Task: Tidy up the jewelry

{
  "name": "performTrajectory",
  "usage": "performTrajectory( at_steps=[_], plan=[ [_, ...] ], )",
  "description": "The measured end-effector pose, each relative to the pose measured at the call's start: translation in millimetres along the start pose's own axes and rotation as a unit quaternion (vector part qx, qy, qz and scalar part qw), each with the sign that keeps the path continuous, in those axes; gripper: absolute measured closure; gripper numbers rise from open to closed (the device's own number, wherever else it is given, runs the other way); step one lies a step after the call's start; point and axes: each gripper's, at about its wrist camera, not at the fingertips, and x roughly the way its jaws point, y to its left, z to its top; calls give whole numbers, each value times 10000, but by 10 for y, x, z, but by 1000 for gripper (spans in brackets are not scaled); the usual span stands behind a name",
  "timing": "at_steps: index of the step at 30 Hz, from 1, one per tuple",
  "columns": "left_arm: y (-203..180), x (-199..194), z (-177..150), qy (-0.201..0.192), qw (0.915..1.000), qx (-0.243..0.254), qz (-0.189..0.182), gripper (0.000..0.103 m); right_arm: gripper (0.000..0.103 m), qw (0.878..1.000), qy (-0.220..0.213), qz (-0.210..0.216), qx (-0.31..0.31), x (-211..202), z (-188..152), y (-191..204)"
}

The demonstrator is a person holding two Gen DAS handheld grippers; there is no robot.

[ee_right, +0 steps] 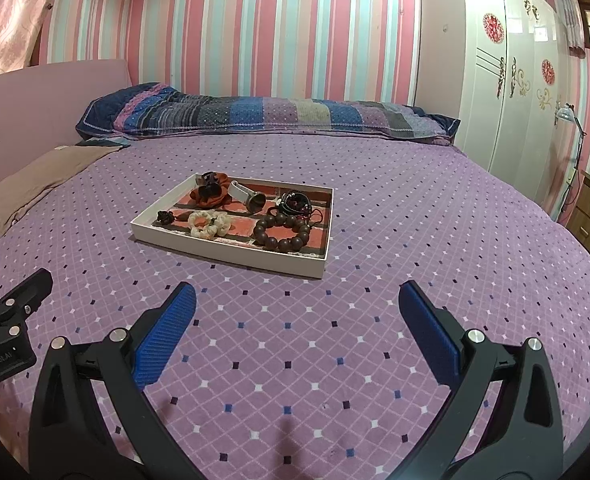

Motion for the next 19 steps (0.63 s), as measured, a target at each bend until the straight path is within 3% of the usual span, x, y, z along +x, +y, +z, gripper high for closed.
performTrajectory(
  at_steps=[19],
  plan=[
    [26, 9, 8, 33, 10000, 13, -49, 6, 4, 10000, 1, 17, 8, 6, -3, -12]
  ],
)
